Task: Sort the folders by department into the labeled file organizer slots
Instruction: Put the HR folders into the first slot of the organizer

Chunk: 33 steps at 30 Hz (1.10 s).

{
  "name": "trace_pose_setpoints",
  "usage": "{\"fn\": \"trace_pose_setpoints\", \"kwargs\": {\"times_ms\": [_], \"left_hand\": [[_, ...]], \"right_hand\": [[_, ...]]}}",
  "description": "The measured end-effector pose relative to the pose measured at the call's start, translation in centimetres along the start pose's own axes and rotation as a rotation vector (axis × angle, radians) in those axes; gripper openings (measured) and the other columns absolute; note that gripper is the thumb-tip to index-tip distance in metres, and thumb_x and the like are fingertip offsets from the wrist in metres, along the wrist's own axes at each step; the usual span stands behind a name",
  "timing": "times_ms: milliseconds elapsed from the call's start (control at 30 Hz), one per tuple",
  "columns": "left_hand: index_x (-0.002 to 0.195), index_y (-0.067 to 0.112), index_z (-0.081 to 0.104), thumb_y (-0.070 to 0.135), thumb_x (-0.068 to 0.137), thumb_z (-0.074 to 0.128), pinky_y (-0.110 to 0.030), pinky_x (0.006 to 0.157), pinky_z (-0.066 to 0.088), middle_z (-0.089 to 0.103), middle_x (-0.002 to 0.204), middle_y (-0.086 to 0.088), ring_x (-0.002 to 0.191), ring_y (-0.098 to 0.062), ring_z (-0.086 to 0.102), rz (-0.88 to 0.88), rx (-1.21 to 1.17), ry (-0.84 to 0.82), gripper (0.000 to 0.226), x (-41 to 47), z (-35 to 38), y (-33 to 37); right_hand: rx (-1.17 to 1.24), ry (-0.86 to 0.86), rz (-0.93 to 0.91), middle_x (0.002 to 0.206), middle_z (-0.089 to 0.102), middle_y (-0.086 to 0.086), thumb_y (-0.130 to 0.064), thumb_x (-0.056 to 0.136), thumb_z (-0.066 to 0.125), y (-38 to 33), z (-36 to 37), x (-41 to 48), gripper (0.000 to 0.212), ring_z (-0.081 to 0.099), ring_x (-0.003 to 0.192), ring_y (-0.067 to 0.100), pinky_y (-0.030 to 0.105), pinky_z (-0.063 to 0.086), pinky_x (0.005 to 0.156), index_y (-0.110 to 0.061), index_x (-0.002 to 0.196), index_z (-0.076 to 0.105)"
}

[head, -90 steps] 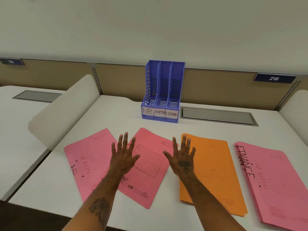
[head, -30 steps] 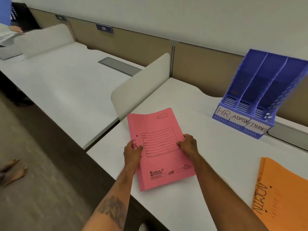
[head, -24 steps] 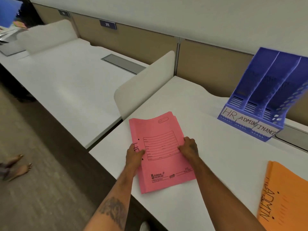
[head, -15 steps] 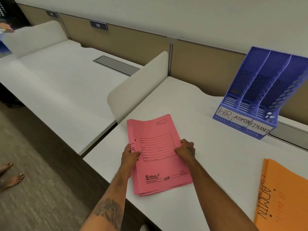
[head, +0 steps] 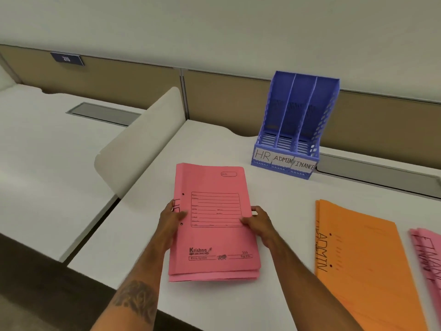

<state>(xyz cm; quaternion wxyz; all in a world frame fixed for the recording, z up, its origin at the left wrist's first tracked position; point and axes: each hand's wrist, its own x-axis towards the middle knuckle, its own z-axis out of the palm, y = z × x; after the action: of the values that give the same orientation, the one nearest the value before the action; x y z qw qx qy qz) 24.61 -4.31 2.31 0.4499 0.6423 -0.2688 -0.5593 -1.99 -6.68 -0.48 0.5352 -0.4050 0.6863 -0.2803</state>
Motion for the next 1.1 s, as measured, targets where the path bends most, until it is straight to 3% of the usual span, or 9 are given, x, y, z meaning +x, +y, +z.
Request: {"fn": "trace_pose_setpoints", "kwargs": {"times_ms": [133, 267, 367, 633, 933, 1033, 1100], "left_hand": [[0.123, 0.025, 0.06, -0.001, 0.096, 0.05, -0.045, 0.072, 0.063, 0.074, 0.109, -0.007, 0.09, -0.031, 0.075, -0.004, 0.093, -0.113, 0.039, 0.7, 2.9, 0.2], [0.125, 0.023, 0.06, -0.002, 0.096, 0.049, -0.049, 0.079, 0.062, 0.073, 0.112, -0.007, 0.094, -0.031, 0.074, 0.001, 0.184, -0.227, 0.04, 1.6, 5.3, -0.2], [0.121, 0.023, 0.06, -0.002, 0.094, 0.052, -0.04, 0.069, 0.062, 0.074, 0.109, -0.005, 0.09, -0.026, 0.075, 0.018, 0.258, -0.291, 0.038, 1.9, 7.0, -0.5], [0.105, 0.028, 0.063, -0.002, 0.09, 0.054, -0.025, 0.055, 0.059, 0.076, 0.095, 0.004, 0.075, -0.012, 0.076, 0.07, 0.436, -0.421, 0.036, 1.6, 8.7, -1.9], [0.099, 0.028, 0.066, 0.0, 0.092, 0.048, -0.035, 0.073, 0.062, 0.075, 0.094, 0.005, 0.08, -0.013, 0.074, 0.074, 0.547, -0.453, 0.034, 1.5, 9.2, -3.0], [0.114, 0.019, 0.062, 0.003, 0.098, 0.044, -0.029, 0.072, 0.058, 0.071, 0.104, 0.001, 0.091, -0.017, 0.07, 0.033, 0.555, -0.441, 0.029, 1.6, 9.2, -2.9], [0.123, 0.014, 0.06, 0.003, 0.099, 0.043, -0.033, 0.079, 0.058, 0.07, 0.113, -0.005, 0.098, -0.021, 0.069, 0.019, 0.559, -0.446, 0.031, 1.7, 9.2, -2.8]], "right_hand": [[0.16, 0.036, 0.04, 0.114, 0.067, 0.006, -0.011, 0.083, 0.074, 1.7, -3.2, -1.6, 0.052, 0.067, 0.095, 0.02, 0.033, 0.056, 0.072, -0.022, 0.128, 0.048], [0.213, 0.137, 0.02, 0.119, 0.065, 0.01, -0.006, 0.086, 0.07, 3.2, -5.0, -2.6, 0.062, 0.066, 0.1, 0.024, 0.042, 0.056, 0.088, -0.021, 0.138, 0.04], [0.227, 0.211, 0.04, 0.125, 0.062, 0.014, -0.005, 0.086, 0.069, 4.3, -6.0, -3.5, 0.063, 0.063, 0.108, 0.029, 0.047, 0.052, 0.095, -0.015, 0.142, 0.041], [0.108, 0.365, 0.052, 0.116, 0.069, 0.008, -0.012, 0.084, 0.07, 6.6, -6.2, -5.8, 0.047, 0.066, 0.099, 0.024, 0.039, 0.057, 0.086, -0.016, 0.129, 0.059], [-0.09, 0.445, 0.121, 0.116, 0.068, 0.009, -0.004, 0.082, 0.063, 7.3, -6.1, -6.0, 0.044, 0.065, 0.096, 0.023, 0.029, 0.055, 0.081, -0.01, 0.125, 0.061], [-0.143, 0.463, 0.125, 0.121, 0.066, 0.008, -0.007, 0.084, 0.06, 7.5, -6.2, -6.1, 0.045, 0.063, 0.098, 0.023, 0.025, 0.052, 0.077, -0.01, 0.129, 0.058], [-0.171, 0.479, 0.119, 0.127, 0.063, 0.009, -0.01, 0.086, 0.059, 7.4, -6.2, -6.2, 0.048, 0.061, 0.103, 0.023, 0.022, 0.046, 0.075, -0.009, 0.134, 0.053]]}}
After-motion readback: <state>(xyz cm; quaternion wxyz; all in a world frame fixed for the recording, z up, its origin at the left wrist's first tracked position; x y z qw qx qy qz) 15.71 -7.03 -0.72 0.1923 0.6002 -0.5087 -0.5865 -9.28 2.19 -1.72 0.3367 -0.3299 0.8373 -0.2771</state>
